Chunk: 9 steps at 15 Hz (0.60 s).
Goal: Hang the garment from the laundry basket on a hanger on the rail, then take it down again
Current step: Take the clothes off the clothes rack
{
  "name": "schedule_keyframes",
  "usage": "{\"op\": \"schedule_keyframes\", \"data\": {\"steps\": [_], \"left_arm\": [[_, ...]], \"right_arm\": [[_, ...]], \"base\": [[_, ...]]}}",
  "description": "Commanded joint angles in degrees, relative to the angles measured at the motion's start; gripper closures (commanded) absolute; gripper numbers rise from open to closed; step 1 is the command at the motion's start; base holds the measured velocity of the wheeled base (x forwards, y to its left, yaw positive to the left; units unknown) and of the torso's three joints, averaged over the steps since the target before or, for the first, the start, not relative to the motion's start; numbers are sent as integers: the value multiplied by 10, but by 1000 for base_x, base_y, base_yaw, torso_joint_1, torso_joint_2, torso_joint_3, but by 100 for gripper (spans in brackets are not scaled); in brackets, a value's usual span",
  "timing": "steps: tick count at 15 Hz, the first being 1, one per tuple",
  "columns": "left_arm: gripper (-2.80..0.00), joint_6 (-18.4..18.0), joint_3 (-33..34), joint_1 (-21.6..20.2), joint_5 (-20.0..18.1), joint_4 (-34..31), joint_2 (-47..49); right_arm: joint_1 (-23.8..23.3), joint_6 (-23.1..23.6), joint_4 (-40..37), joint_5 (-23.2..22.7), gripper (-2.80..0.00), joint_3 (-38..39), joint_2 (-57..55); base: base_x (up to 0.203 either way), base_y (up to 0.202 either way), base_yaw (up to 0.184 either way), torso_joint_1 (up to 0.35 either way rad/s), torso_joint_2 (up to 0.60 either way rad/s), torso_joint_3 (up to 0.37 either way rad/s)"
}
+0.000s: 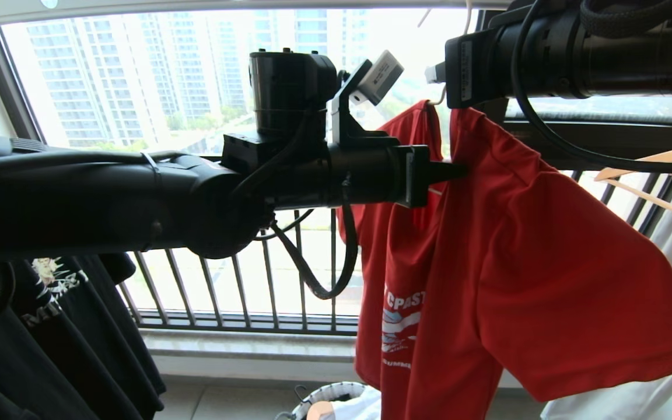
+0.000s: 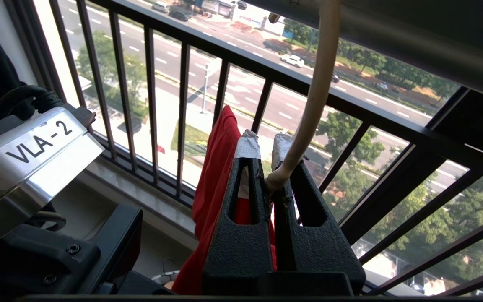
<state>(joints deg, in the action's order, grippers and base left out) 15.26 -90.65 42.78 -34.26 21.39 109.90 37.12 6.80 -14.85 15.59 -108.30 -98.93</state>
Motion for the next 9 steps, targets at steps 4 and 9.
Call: {"op": "schedule_keyframes", "data": {"steps": [4,9], "left_arm": [[0,1,20,24,1,2,-31],[0,0,91,50,8,63,-77]], "right_arm": [[0,1,-1,1,0,-2,0],[0,1,-1,1,0,-3,-2]], "base": [[0,0,0,0,0,0],[0,0,0,0,0,0]]}}
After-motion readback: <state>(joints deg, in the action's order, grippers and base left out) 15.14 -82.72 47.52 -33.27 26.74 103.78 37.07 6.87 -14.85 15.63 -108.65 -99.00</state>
